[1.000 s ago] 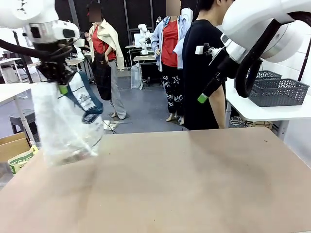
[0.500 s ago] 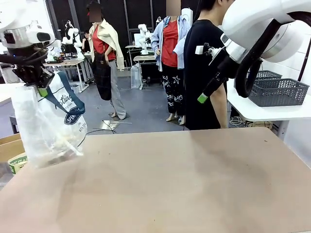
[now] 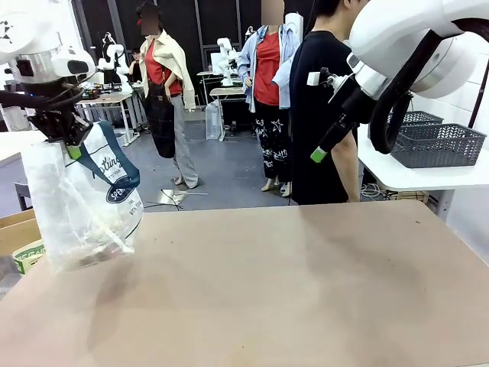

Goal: Transfer purchased items from the store into the shopping bag.
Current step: Move the Reusable shopping bag to the right side of the table.

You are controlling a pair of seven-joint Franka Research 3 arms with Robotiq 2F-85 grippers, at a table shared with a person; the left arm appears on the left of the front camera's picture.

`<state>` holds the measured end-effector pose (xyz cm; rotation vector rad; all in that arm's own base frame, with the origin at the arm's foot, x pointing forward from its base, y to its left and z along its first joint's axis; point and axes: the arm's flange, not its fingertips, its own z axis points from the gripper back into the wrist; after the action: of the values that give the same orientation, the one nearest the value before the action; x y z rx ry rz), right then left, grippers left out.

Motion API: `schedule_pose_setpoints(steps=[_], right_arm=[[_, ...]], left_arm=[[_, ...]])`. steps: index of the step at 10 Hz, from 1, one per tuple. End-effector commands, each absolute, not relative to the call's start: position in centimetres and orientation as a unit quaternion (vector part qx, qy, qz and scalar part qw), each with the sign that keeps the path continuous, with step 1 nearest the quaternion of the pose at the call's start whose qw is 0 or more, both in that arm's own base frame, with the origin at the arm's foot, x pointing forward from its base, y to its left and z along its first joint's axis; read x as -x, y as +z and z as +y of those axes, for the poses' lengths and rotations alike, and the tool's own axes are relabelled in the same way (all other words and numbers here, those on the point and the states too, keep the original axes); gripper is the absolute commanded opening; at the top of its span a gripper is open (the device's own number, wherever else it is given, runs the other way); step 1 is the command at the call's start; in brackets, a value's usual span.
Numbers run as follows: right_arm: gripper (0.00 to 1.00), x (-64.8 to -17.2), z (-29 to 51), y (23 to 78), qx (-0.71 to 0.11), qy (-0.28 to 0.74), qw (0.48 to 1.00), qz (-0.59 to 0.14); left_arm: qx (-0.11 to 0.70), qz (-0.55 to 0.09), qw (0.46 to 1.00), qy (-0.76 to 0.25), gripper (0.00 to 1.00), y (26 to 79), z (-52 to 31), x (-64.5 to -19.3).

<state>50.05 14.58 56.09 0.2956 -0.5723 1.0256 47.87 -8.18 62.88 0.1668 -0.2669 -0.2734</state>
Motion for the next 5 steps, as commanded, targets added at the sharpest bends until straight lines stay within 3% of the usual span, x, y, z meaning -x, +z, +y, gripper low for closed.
schedule_pose_setpoints(steps=[1, 5], right_arm=[[1.0, -50.0, 14.6, 56.0, -0.136, 0.478, 0.826, -0.265], [1.0, -50.0, 14.6, 56.0, -0.136, 0.478, 0.826, -0.265]], left_arm=[[-0.091, -0.15, 0.973, -0.151, 0.0, 63.0, -7.5, -48.8], [-0.11, -0.137, 0.971, -0.16, 0.0, 61.4, -4.0, -50.9]])
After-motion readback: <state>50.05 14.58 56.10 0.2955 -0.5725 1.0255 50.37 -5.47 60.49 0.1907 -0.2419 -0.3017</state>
